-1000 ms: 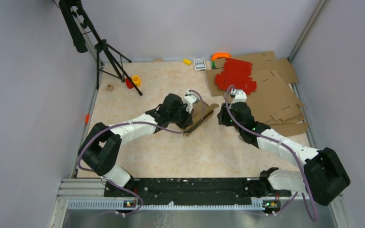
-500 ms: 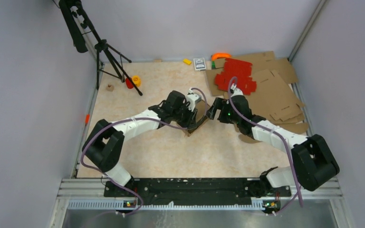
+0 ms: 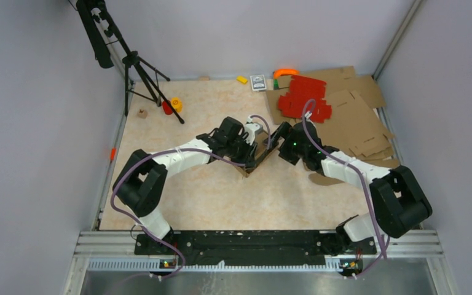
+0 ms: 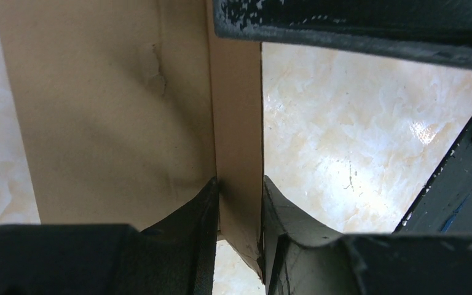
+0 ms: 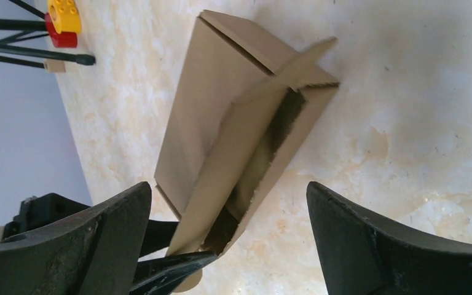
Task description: Fold the paper box
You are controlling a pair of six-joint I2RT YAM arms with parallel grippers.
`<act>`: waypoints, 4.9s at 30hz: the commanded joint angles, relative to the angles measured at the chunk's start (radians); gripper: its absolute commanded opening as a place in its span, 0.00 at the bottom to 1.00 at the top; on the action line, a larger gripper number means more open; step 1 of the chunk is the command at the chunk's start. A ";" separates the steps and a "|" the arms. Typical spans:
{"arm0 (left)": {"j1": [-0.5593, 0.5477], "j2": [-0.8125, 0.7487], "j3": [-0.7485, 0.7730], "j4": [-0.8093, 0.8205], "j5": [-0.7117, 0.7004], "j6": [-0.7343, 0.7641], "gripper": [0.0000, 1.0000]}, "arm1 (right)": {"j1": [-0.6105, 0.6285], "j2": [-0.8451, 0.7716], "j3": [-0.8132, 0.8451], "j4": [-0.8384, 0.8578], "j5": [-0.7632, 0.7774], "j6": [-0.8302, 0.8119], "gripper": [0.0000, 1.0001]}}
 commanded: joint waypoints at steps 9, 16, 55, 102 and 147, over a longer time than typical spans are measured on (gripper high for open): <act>-0.004 0.000 0.048 -0.005 0.043 -0.016 0.34 | -0.001 0.060 0.067 0.026 -0.067 0.128 0.92; -0.004 0.016 0.070 -0.016 0.052 -0.018 0.36 | 0.025 0.159 0.115 0.042 -0.085 0.142 0.80; 0.256 0.277 0.257 -0.005 0.242 -0.157 0.36 | 0.046 0.227 0.152 0.037 -0.090 0.114 0.55; 0.223 0.232 0.074 0.169 0.175 -0.317 0.34 | 0.230 0.251 0.223 -0.060 0.022 0.339 0.47; 0.222 0.189 0.058 0.196 0.130 -0.240 0.47 | -0.130 -0.163 0.102 -0.298 0.061 -0.575 0.95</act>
